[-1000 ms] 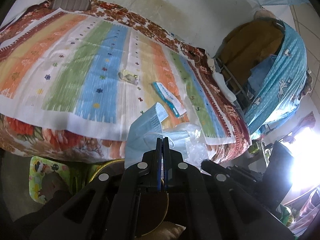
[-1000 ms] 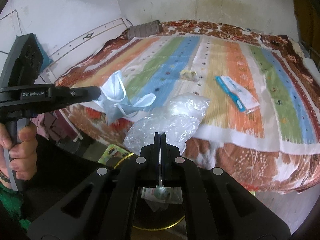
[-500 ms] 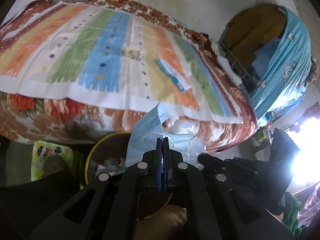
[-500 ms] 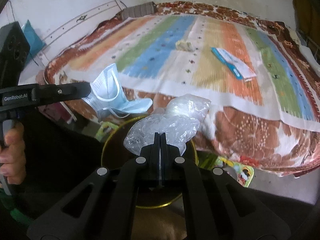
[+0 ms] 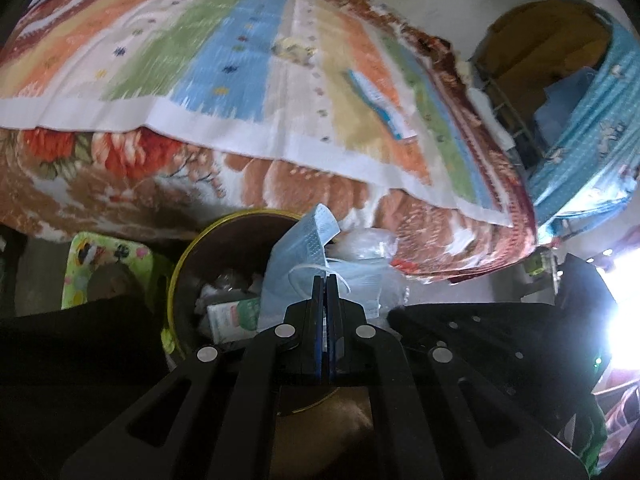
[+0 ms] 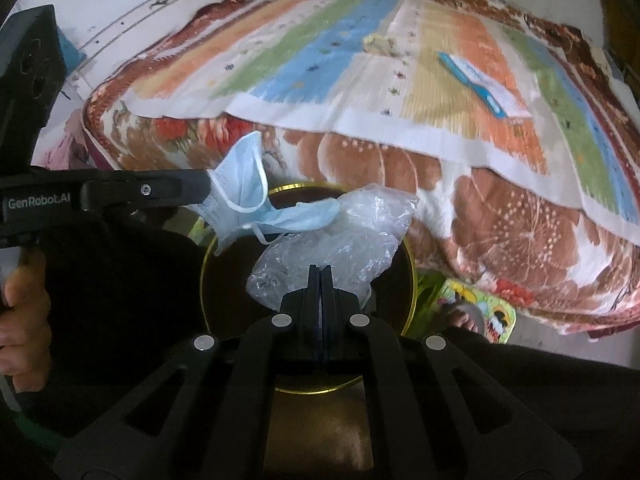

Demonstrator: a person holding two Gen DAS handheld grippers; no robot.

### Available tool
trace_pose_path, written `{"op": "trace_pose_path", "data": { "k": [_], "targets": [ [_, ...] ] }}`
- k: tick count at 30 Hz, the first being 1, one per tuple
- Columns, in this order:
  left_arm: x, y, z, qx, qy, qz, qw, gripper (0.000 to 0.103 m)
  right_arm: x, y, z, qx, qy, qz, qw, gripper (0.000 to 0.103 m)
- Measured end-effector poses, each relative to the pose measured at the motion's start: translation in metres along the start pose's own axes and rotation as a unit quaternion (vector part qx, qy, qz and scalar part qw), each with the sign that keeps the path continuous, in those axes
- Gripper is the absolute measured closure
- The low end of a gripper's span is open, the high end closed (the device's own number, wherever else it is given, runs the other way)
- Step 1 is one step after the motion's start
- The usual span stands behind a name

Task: Collect trash
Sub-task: 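Open both grippers to drop the bag and mask into the bin, then move both open grippers forward to the mask package and yellow packet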

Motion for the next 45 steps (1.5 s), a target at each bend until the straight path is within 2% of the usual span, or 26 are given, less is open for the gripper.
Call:
{"op": "trace_pose_path", "data": {
  "k": [3, 9, 14, 17, 18, 19, 21, 23, 24, 25, 26, 27, 30, 32, 33, 37, 44, 45],
  "targets": [
    [-0.003, 0.007, 0.000, -0.009, -0.006, 0.017, 0.9998, 0.103, 0.001, 0.014, -0.003, -0.027, 0.011, 0.007, 1.000, 0.103],
    [-0.016, 0.020, 0.006, -0.016, -0.031, 0.056, 0.9978, 0.103, 0.013, 0.033, -0.005, -0.052, 0.039, 0.006, 0.998, 0.103],
    [-0.026, 0.028, 0.012, -0.029, -0.059, 0.052, 0.9965, 0.103, 0.027, 0.043, -0.005, -0.069, 0.072, 0.033, 0.995, 0.103],
    [-0.022, 0.036, 0.015, -0.031, -0.049, 0.064, 0.9963, 0.102, 0.034, 0.048, -0.005, -0.078, 0.096, 0.039, 0.992, 0.103],
    [-0.022, 0.040, 0.015, -0.036, -0.044, 0.070, 0.9960, 0.095, 0.035, 0.053, -0.005, -0.084, 0.101, 0.037, 0.991, 0.102],
    [-0.021, 0.044, 0.016, -0.044, -0.041, 0.074, 0.9955, 0.078, 0.037, 0.056, -0.006, -0.089, 0.105, 0.037, 0.990, 0.102],
    [-0.025, 0.046, 0.019, -0.041, -0.046, 0.090, 0.9940, 0.069, 0.038, 0.067, -0.007, -0.103, 0.117, 0.043, 0.987, 0.100],
    [-0.028, 0.043, 0.021, -0.033, -0.055, 0.090, 0.9939, 0.066, 0.038, 0.072, -0.007, -0.106, 0.122, 0.047, 0.986, 0.094],
    [-0.029, 0.040, 0.023, -0.029, -0.058, 0.086, 0.9942, 0.062, 0.038, 0.073, -0.007, -0.105, 0.125, 0.049, 0.985, 0.084],
    [-0.029, 0.037, 0.024, -0.024, -0.059, 0.085, 0.9943, 0.058, 0.039, 0.072, -0.006, -0.103, 0.126, 0.046, 0.986, 0.066],
    [-0.030, 0.033, 0.026, -0.015, -0.060, 0.085, 0.9944, 0.057, 0.040, 0.070, -0.005, -0.097, 0.127, 0.040, 0.986, 0.058],
    [-0.031, 0.029, 0.027, -0.007, -0.062, 0.085, 0.9944, 0.055, 0.040, 0.067, -0.003, -0.090, 0.125, 0.034, 0.988, 0.054],
    [-0.032, 0.020, 0.033, 0.009, -0.072, 0.077, 0.9944, 0.049, 0.040, 0.062, -0.001, -0.082, 0.125, 0.033, 0.988, 0.054],
    [-0.031, 0.016, 0.037, 0.016, -0.071, 0.079, 0.9942, 0.048, 0.043, 0.057, 0.002, -0.073, 0.131, 0.040, 0.988, 0.048],
    [-0.028, 0.013, 0.041, 0.022, -0.061, 0.082, 0.9945, 0.048, 0.046, 0.055, 0.003, -0.067, 0.139, 0.050, 0.987, 0.044],
    [-0.018, 0.004, 0.054, 0.046, -0.038, 0.086, 0.9945, 0.039, 0.057, 0.043, 0.011, -0.042, 0.158, 0.053, 0.985, 0.042],
    [-0.017, -0.002, 0.079, 0.060, -0.020, 0.097, 0.9933, 0.027, 0.072, 0.020, 0.033, -0.010, 0.157, 0.051, 0.986, 0.036],
    [-0.016, -0.002, 0.081, 0.062, -0.019, 0.097, 0.9932, 0.024, 0.074, 0.017, 0.038, -0.007, 0.154, 0.053, 0.987, 0.033]
  ]
}}
Point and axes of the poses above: each gripper's, at about its wrist camera, not at the fingertips, and y roughly the way its jaws point, x to its right, z to its top, the point moved 1 cm from there along y, roughly the way its jaws point, and after that the axes turned 4 degrees about -y, right-handed, at the moved point
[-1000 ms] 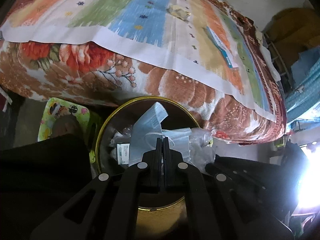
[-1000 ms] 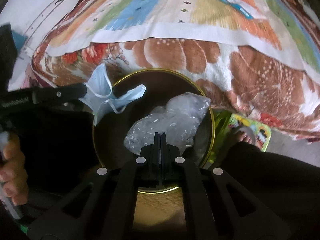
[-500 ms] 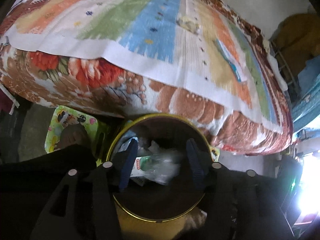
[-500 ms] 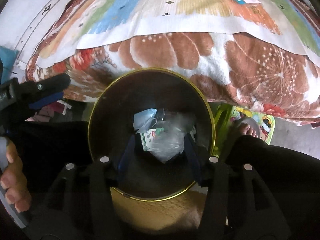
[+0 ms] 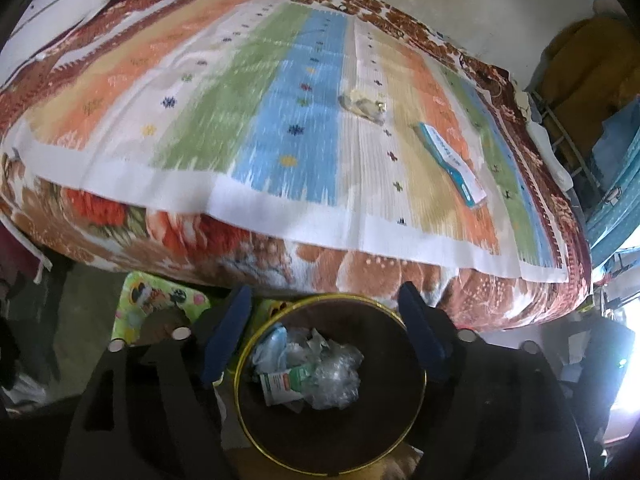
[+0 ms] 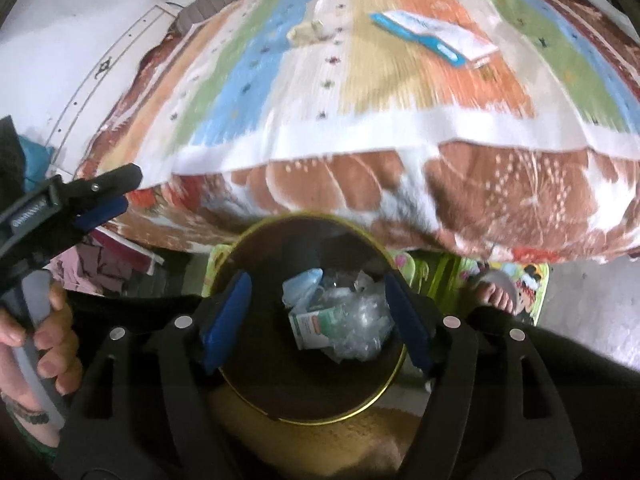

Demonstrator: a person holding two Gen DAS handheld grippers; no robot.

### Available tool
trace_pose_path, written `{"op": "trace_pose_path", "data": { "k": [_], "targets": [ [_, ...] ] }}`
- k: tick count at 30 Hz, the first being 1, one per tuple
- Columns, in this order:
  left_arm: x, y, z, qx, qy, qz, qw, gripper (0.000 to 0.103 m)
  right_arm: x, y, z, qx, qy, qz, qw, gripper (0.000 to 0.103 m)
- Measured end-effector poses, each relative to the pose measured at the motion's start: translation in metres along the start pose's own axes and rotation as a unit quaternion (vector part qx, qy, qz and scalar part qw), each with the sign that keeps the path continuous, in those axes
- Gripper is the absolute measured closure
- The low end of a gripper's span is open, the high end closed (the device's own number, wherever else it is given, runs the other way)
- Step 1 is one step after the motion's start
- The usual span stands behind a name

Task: Collect trash
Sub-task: 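Move both open grippers forward to the mask package and yellow packet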

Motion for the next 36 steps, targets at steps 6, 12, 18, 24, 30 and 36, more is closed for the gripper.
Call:
{"op": "trace_pose_path", "data": {
  "k": [6, 12, 18, 24, 30, 36],
  "targets": [
    [-0.003, -0.012, 0.024, 0.024, 0.014, 0.005, 0.9996, 0.016, 0.006, -0.020, 0.027, 0.021, -0.022, -0.023, 0.999, 0.021],
    [0.002, -0.010, 0.058, 0.043, 0.035, 0.014, 0.9984, 0.006, 0.015, -0.029, 0.055, 0.032, -0.036, -0.048, 0.998, 0.011],
    [0.016, 0.011, 0.078, 0.032, 0.042, -0.001, 0.9986, 0.006, 0.025, -0.024, 0.091, 0.034, -0.043, -0.066, 0.996, 0.010],
    [0.030, 0.031, 0.101, 0.036, 0.062, -0.004, 0.9974, 0.006, 0.036, -0.016, 0.124, 0.042, -0.054, -0.095, 0.993, 0.009],
    [0.039, 0.055, 0.120, 0.025, 0.060, -0.029, 0.9975, 0.006, 0.057, 0.002, 0.156, 0.043, -0.046, -0.111, 0.992, 0.009],
    [0.043, 0.076, 0.143, 0.031, 0.059, -0.035, 0.9972, 0.006, 0.084, 0.018, 0.184, 0.053, -0.012, -0.095, 0.994, 0.009]
  ]
}}
Point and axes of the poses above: each gripper's, at about its wrist camera, not at the fingertips, and y roughly the way its jaws point, x to its right, z to its top, the point moved 1 cm from there along y, roughly the way its jaws point, and after that the axes turned 4 degrees about -y, right-handed, at the moved point
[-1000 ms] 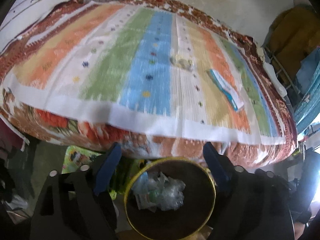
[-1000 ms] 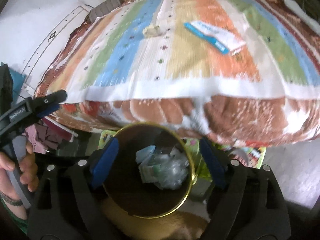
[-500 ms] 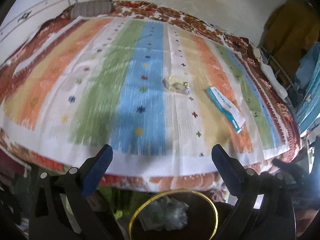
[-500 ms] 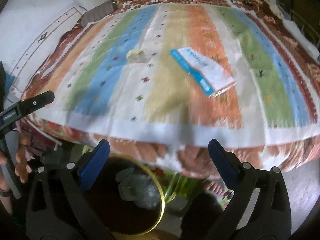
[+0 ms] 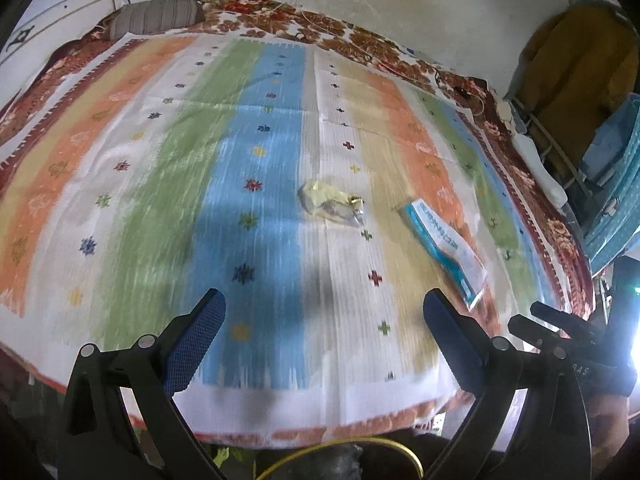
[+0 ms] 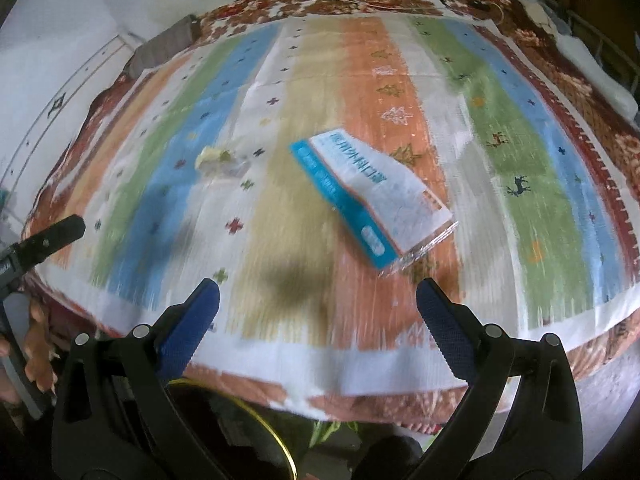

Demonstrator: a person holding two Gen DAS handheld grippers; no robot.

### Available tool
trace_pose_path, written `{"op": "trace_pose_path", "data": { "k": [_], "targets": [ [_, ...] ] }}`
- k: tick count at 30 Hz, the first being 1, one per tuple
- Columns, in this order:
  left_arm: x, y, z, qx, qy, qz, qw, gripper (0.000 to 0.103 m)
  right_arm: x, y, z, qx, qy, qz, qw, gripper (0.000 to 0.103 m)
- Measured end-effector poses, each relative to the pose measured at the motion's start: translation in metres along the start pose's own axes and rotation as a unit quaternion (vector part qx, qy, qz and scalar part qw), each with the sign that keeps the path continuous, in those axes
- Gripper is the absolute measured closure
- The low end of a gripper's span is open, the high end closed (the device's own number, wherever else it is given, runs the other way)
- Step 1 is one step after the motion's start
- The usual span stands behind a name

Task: Collect trash
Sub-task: 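Move both open grippers forward to the mask package and yellow packet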

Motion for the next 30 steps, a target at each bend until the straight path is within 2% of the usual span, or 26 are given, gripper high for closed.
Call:
{"op": "trace_pose_path", "data": {
  "k": [5, 11, 15, 18, 23, 27, 30],
  "targets": [
    [-0.003, 0.027, 0.015, -0.019, -0.010, -0.005, 0.9998, 0.006, 0.008, 0.022, 0.013, -0.011, -0.005, -0.009, 1.000, 0.009],
    [-0.008, 0.044, 0.031, 0.004, -0.017, -0.001, 0.9998, 0.007, 0.027, 0.040, 0.027, -0.005, 0.020, -0.015, 1.000, 0.009],
    [-0.010, 0.056, 0.042, -0.002, -0.039, -0.012, 0.9991, 0.007, 0.037, 0.054, 0.037, -0.005, 0.022, -0.029, 0.999, 0.010],
    [-0.005, 0.070, 0.046, -0.015, -0.031, -0.009, 0.9994, 0.007, 0.048, 0.070, 0.039, -0.017, 0.042, -0.025, 0.999, 0.014],
    [0.004, 0.091, 0.054, -0.026, -0.007, 0.003, 0.9996, 0.007, 0.053, 0.079, 0.043, -0.020, 0.047, -0.031, 0.998, 0.014],
    [0.001, 0.100, 0.061, -0.025, -0.031, 0.021, 0.9990, 0.007, 0.056, 0.087, 0.043, -0.027, 0.056, -0.027, 0.998, 0.014],
    [0.003, 0.110, 0.065, -0.031, -0.042, 0.006, 0.9986, 0.007, 0.057, 0.091, 0.044, -0.030, 0.063, -0.028, 0.997, 0.015]
  ]
}}
Point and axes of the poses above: each gripper's, at about its wrist camera, not at the fingertips, and y roughly the way its jaws point, x to its right, z to its top, the point moved 1 cm from there along y, roughly the way its jaws point, and after that the axes turned 4 degrees about -y, right-handed, at the moved point
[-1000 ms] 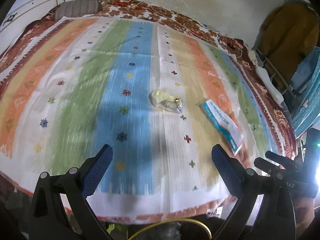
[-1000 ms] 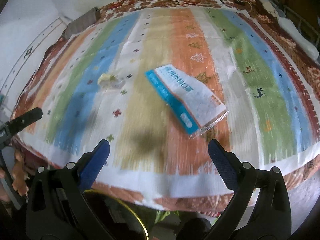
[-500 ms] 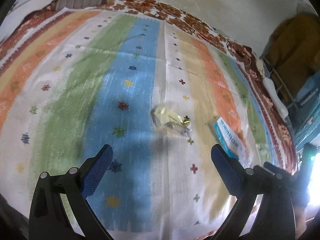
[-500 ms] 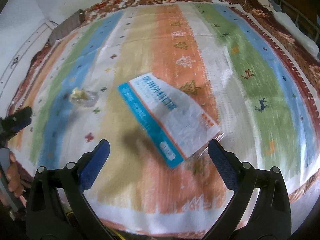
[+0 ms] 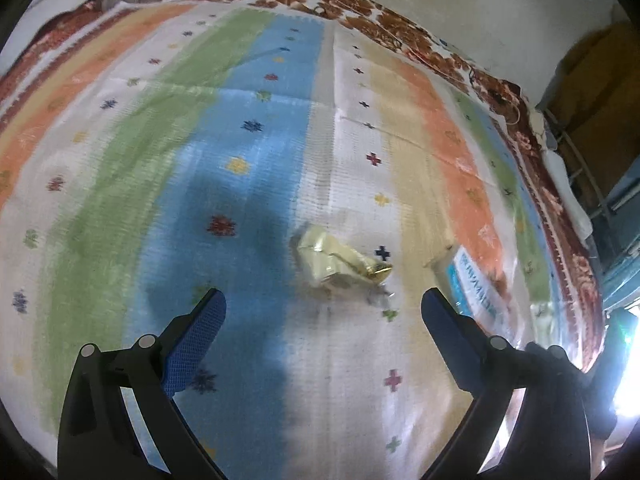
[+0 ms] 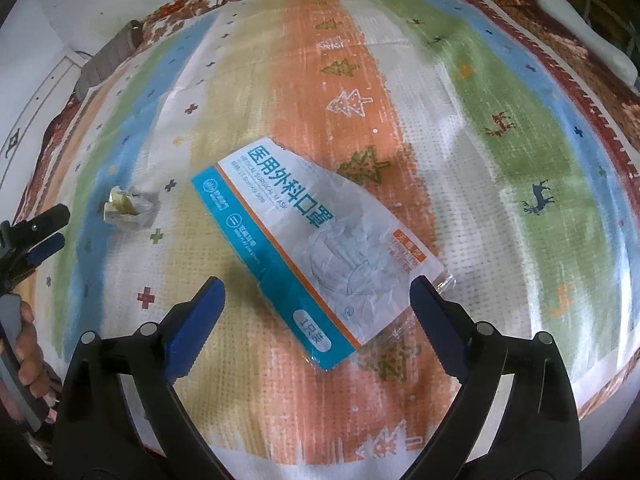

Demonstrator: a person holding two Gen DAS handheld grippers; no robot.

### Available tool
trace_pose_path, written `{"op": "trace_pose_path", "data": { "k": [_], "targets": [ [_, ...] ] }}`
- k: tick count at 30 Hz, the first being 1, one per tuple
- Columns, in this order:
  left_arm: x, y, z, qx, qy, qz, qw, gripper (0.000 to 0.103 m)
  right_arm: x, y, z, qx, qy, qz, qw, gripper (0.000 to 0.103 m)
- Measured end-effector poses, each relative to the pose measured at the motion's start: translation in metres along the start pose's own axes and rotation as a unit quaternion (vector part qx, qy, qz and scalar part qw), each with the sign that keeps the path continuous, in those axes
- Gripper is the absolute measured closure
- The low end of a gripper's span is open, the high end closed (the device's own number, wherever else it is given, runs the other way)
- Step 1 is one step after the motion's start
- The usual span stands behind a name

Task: Collect trash
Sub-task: 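Move both open grippers forward to the mask package and yellow packet, then grasp the mask package with the right gripper while the left grasps the yellow packet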

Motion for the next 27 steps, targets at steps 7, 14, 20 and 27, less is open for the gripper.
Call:
{"op": "trace_pose_path", "data": {
  "k": [7, 14, 20, 27],
  "targets": [
    [0.008, 0.027, 0.010, -0.012, -0.013, -0.013, 0.9998, 0.012, 0.005, 0.017, 0.001, -0.020, 0.033, 0.012, 0.999, 0.028],
    [-0.012, 0.058, 0.010, -0.031, -0.054, 0.006, 0.9980, 0.026, 0.005, 0.035, 0.001, -0.039, 0.033, 0.010, 0.999, 0.041],
    [-0.006, 0.065, 0.010, -0.017, -0.010, 0.015, 0.9997, 0.031, 0.005, 0.040, 0.003, -0.043, 0.023, -0.010, 0.999, 0.058],
    [-0.004, 0.066, 0.010, -0.012, -0.004, 0.023, 0.9997, 0.072, 0.002, 0.038, 0.004, -0.047, 0.019, 0.001, 0.999, 0.091]
  ]
}}
Point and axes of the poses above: each gripper's, at about its wrist camera, not at the fingertips, and y roughly the way its jaws point, x to its right, z to its top, the point moved 1 cm from there along y, roughly the way its jaws point, and after that the axes turned 4 degrees about -y, right-handed, at the moved point
